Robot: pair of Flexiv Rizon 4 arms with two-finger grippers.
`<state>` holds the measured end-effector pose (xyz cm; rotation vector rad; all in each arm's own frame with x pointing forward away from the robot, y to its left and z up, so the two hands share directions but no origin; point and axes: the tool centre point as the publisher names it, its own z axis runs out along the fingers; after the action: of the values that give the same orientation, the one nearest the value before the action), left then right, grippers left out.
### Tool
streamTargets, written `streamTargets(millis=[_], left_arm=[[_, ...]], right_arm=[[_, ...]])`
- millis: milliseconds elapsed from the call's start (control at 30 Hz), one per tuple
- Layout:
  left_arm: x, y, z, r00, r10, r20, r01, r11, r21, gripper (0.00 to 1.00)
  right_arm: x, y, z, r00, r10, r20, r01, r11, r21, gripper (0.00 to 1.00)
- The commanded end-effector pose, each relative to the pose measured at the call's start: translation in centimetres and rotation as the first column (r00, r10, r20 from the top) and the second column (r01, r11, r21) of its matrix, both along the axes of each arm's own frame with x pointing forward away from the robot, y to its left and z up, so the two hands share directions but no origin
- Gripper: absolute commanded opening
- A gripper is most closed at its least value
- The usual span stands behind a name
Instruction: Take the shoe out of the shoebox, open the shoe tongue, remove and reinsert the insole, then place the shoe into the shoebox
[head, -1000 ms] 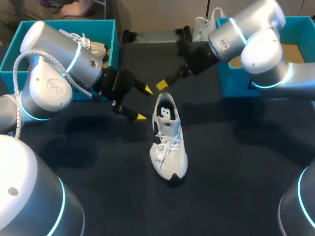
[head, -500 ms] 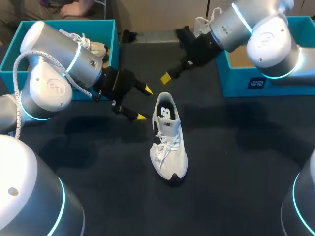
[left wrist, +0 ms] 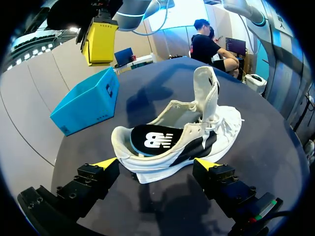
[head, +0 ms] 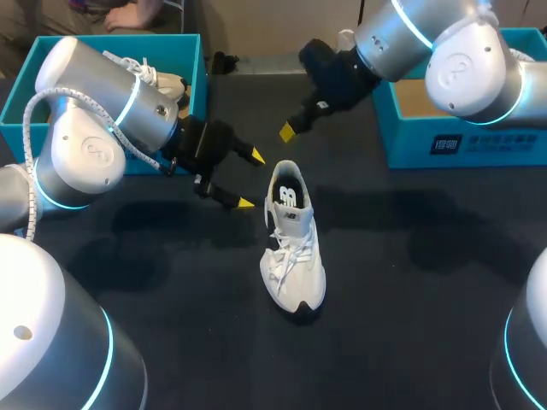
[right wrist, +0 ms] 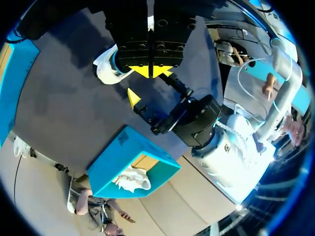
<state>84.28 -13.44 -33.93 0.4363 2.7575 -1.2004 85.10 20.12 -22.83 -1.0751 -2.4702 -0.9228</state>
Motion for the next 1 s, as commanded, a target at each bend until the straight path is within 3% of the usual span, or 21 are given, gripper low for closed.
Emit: streamTargets(millis=[33,300,467,533,800,1000], left_arm=[[0.0,0.7,0.9,1.0,0.005,-0.004,-0.005,1.0,-0.001,1.0],[0.1,2.9,2.6,1.0,0.005,-0.013,-0.005,1.0,0.022,1.0],[0.5,4.1,3.1,1.0,0.031,0.0,-0.031,0.998,0.056,1.0],[0.8,4.6,3.3,0.999,0.04,0.004,-0.04,0.997,0.063,1.0],[1.9,6.4,4.0,0.997,0.058,0.041,-0.063,0.991,0.121,1.0],[3.6,8.7,4.7,0.985,0.153,0.074,-0.162,0.978,0.128,1.0]], right_arm=[[0.0,-0.7,-0.9,0.988,-0.153,0.033,0.156,0.981,-0.117,0.0],[-0.6,-2.2,-1.8,0.924,-0.349,0.154,0.381,0.873,-0.305,0.0],[-1.4,-2.6,-2.8,0.872,-0.437,0.22,0.489,0.778,-0.395,0.0],[-1.9,-2.6,-3.4,0.861,-0.448,0.242,0.507,0.714,-0.483,0.0],[-1.9,-2.6,-3.4,0.861,-0.448,0.242,0.507,0.714,-0.483,0.0],[-1.9,-2.6,-3.4,0.861,-0.448,0.242,0.507,0.714,-0.483,0.0]])
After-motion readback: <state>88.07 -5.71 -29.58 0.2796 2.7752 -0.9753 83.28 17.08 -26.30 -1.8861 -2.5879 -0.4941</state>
